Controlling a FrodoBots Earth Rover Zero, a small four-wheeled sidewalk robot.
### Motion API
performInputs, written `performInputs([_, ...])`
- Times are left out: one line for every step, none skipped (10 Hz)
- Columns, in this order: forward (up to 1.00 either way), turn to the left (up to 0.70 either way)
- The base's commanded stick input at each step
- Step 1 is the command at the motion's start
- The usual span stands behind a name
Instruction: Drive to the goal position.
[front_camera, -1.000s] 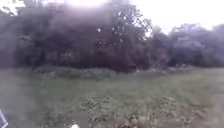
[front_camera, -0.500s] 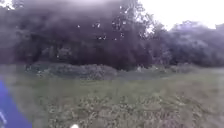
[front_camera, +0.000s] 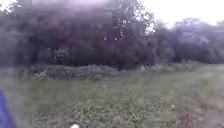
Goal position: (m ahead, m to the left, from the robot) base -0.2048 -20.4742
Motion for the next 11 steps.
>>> performInputs([0.7, 0.0])
performInputs([0.7, 0.0])
performInputs([0.7, 0.0])
performInputs([0.7, 0.0])
performInputs([0.7, 0.0])
performInputs([0.7, 0.0])
performInputs([0.7, 0.0])
performInputs([0.7, 0.0])
performInputs([0.7, 0.0])
performInputs([0.7, 0.0])
performInputs([0.7, 0.0])
